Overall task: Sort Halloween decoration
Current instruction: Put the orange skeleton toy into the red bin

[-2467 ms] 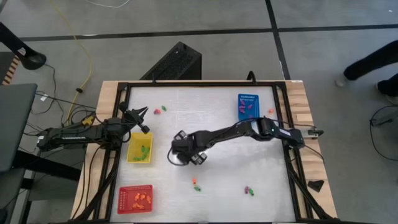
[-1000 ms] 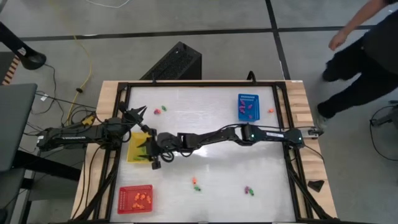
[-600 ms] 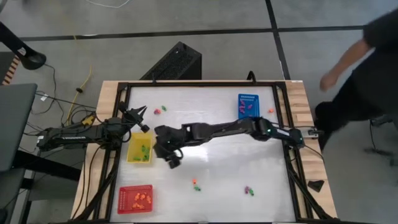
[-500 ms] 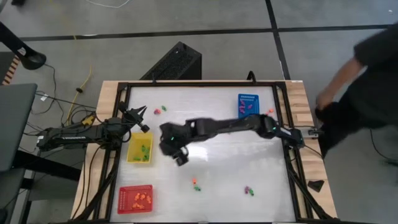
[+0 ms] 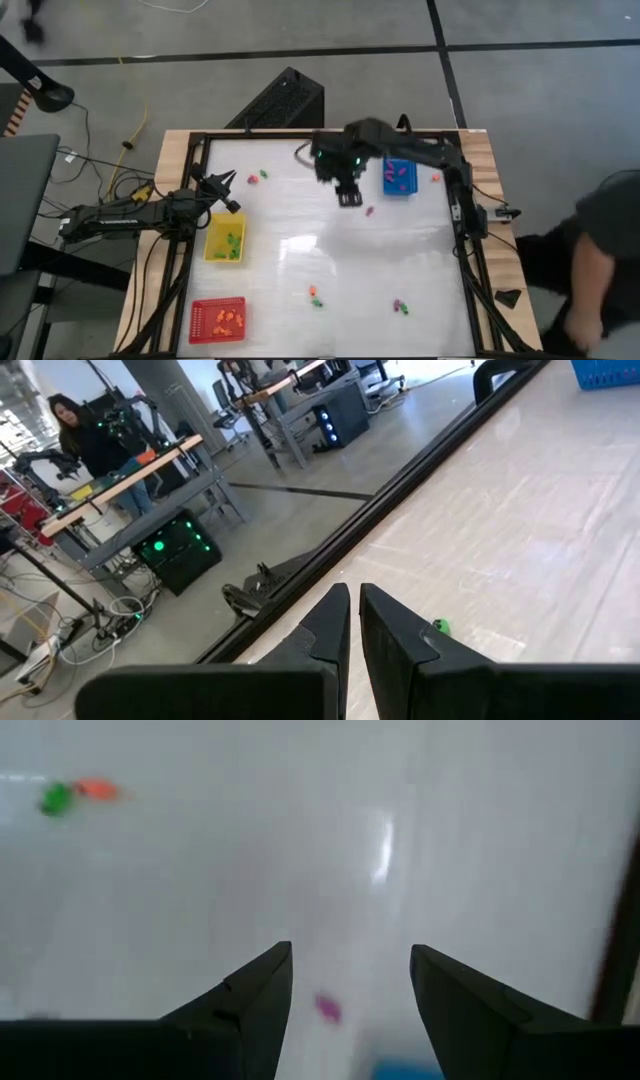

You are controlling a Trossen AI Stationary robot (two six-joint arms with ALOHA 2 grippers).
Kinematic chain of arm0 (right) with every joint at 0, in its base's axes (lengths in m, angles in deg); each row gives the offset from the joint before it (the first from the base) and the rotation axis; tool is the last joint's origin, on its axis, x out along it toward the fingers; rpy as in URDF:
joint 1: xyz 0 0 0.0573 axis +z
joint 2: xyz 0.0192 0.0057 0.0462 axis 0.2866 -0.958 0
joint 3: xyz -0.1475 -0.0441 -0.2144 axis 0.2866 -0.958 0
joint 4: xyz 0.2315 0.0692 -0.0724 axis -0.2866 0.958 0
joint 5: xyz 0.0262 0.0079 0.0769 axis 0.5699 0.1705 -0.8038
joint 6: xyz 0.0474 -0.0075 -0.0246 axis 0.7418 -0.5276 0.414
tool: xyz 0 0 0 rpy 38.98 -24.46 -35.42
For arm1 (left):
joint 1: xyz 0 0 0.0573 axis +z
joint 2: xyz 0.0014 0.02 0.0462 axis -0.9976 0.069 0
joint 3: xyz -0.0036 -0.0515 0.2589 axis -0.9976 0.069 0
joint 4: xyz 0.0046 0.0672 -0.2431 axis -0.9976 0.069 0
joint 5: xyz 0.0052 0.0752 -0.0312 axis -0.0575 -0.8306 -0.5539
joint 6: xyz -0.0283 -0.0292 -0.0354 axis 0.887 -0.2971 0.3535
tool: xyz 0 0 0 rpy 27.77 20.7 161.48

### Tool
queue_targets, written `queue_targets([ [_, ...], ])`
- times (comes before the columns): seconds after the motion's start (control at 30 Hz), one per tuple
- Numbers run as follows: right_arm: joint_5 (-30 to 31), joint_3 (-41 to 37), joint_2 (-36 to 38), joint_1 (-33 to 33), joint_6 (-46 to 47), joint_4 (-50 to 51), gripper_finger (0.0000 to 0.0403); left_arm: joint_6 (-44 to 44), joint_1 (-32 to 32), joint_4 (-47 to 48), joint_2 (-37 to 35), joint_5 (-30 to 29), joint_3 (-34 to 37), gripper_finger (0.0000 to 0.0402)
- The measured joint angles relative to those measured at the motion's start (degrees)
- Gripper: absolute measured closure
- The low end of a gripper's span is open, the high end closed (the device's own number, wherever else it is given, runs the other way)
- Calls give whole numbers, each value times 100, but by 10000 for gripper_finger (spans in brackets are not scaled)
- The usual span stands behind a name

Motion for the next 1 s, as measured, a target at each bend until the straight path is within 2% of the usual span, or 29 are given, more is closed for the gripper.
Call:
queue_targets([
  [0.1, -48, -2, 48, -445, 195, -181, 170, 0, -1, 0, 0, -2, 0, 384],
  [0.17, -312, -4, 32, -730, 57, -594, 170, 0, 1, 0, 0, -1, 0, 384],
  [0.23, -850, -60, -39, -1008, -55, -1251, 170, 0, -1, 0, 0, 0, 0, 384],
  [0.3, -1673, -346, -189, -1200, -7, -2243, 170, 0, 1, 0, 0, -1, 0, 384],
  [0.37, -2311, -731, -393, -1323, 281, -3375, 170, 2, 0, 0, 0, 0, 0, 384],
  [0.4, -2442, -911, -512, -1334, 550, -3975, 170, 0, 1, 0, 0, -2, 0, 384],
  [0.6, -2554, -1232, -1423, -1000, 2007, -6820, 170, 1, 1, 0, 0, 9, 0, 384],
  [0.73, -2455, -1236, -2090, -749, 2804, -8067, 170, 2, -1, 0, 0, 7, 0, 384],
  [0.87, -1818, -1239, -2588, -707, 3117, -8749, 170, 0, 1, 0, 0, 7, 0, 384],
  [1.0, -935, -1237, -2946, -657, 2800, -8894, 171, 0, 1, 0, 0, 6, 0, 384],
])
